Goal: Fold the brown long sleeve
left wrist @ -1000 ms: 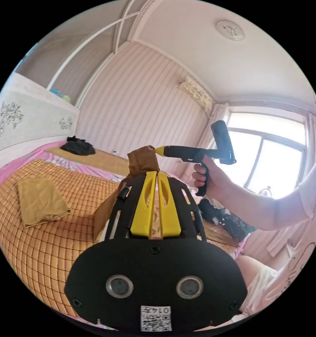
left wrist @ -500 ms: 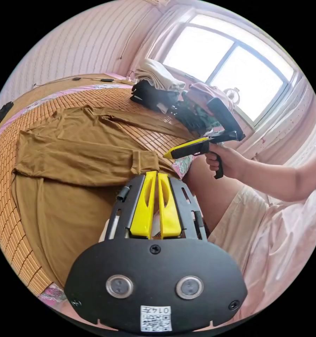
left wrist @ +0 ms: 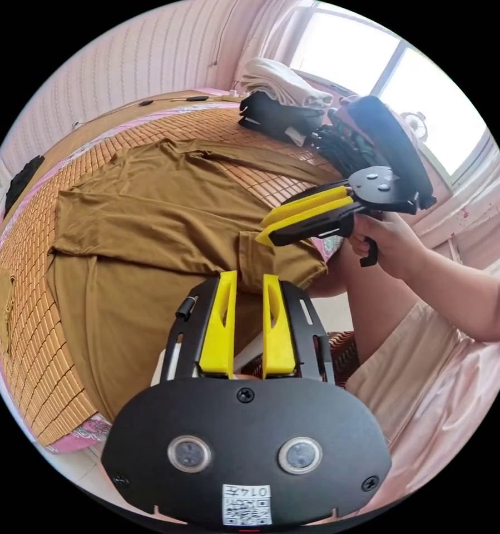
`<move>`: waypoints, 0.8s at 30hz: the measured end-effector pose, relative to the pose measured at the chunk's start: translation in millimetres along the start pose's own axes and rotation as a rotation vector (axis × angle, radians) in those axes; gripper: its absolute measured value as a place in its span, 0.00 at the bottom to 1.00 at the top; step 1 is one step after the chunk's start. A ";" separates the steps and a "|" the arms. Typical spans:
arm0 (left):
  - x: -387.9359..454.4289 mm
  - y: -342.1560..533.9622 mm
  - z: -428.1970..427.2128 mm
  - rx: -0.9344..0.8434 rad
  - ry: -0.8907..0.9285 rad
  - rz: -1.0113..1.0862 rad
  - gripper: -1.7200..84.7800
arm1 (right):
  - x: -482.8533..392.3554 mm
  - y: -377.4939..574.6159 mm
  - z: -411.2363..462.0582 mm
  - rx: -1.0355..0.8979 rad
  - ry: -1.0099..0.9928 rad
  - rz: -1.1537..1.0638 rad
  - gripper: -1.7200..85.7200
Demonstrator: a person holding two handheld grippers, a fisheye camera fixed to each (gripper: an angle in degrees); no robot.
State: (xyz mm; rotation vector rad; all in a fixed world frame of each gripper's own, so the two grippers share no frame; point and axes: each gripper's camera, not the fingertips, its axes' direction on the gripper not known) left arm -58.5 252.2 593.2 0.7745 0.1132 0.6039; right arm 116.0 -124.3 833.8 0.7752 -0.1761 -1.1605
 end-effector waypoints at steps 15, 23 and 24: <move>13.6 -63.2 32.4 -0.172 -0.083 0.043 0.09 | -24.4 -4.6 -40.9 -0.036 0.084 -0.044 0.01; 11.1 -76.7 6.1 -0.121 -0.055 0.098 0.08 | -21.4 20.9 -106.8 0.046 0.011 -0.030 0.01; 11.2 -77.5 0.9 -0.110 -0.026 0.109 0.08 | -20.9 23.3 -110.3 0.044 0.010 -0.028 0.01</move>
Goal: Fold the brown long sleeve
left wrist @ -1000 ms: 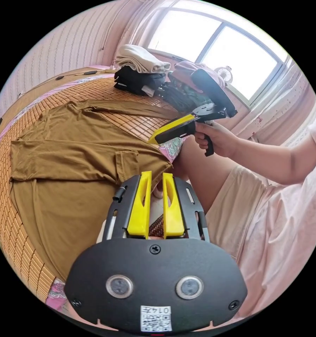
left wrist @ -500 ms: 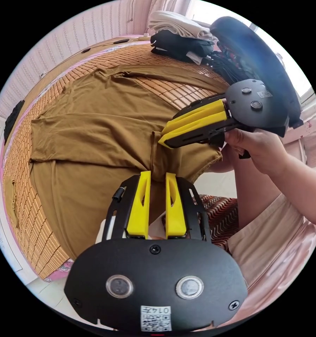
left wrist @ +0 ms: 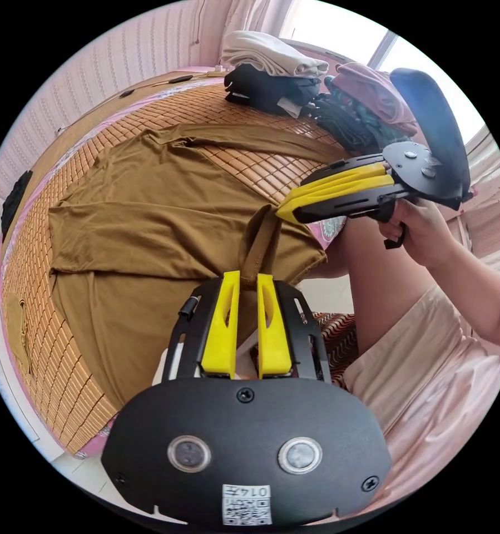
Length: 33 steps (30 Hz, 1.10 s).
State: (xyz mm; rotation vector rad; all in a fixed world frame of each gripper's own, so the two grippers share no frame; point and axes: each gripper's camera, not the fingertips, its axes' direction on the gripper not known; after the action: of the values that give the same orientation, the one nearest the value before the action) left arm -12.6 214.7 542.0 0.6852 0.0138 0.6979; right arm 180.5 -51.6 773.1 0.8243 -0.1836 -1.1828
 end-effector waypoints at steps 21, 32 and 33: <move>-152.8 78.6 -51.5 0.098 0.090 -0.131 0.10 | -30.3 -37.9 -6.8 -0.213 0.014 -0.106 0.07; -387.7 146.0 -105.2 0.110 -0.231 -0.423 0.10 | -79.0 -324.8 53.1 -0.002 0.008 -0.325 0.08; -404.4 149.4 -102.6 0.108 -0.199 -0.433 0.11 | -81.9 -342.0 61.4 -0.005 0.013 -0.322 0.08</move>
State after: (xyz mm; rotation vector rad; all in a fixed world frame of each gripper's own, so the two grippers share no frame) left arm -437.6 116.3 464.7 0.8200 0.0166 0.2125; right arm -139.9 -54.2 615.6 0.8786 -0.0368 -1.4778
